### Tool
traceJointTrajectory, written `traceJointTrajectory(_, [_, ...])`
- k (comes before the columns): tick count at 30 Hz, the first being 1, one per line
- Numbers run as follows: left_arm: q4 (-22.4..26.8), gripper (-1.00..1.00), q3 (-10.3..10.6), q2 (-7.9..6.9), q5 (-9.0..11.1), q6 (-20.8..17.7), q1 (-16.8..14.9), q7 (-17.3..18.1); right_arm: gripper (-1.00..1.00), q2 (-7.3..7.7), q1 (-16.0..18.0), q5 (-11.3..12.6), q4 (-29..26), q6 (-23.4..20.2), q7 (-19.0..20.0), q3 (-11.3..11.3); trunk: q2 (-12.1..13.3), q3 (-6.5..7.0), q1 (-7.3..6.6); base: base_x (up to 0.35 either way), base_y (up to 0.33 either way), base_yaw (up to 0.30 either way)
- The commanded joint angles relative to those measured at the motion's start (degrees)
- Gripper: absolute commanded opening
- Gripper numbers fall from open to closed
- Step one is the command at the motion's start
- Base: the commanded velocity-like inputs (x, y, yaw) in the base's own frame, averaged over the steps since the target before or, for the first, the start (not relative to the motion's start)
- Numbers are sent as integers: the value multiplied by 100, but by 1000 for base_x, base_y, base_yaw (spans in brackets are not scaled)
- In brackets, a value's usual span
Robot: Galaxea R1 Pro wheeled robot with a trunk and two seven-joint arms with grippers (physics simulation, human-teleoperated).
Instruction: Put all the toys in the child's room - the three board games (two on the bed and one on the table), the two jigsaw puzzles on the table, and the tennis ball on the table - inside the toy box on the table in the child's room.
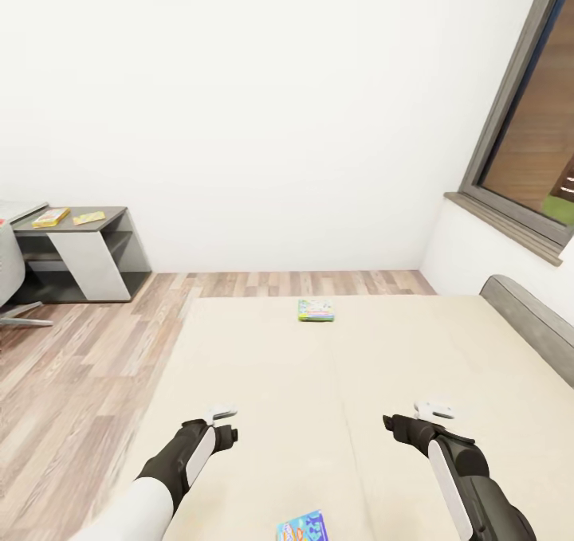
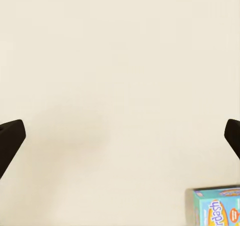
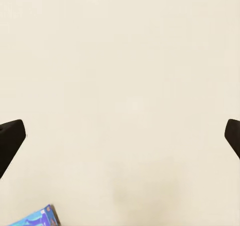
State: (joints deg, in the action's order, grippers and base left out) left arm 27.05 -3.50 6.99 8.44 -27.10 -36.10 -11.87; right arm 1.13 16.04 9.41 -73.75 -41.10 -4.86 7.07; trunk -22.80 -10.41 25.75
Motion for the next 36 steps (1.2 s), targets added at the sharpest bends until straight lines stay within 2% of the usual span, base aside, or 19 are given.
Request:
traceJointTrajectory(1, [11, 100, -19, 4, 61, -24, -3, -35, 100, 2, 4, 58, -8, -23, -51, -4, -12, -12, 4, 0, 176, 0])
traceJointTrajectory(27, [11, 100, -19, 4, 62, -25, -3, -35, 100, 2, 4, 53, -8, -25, -50, -4, -12, -12, 4, 0, 187, 0])
traceJointTrajectory(36, [11, 100, -19, 4, 61, -24, -3, -35, 100, 2, 4, 53, -8, -28, -50, -4, -12, -12, 4, 0, 41, 0])
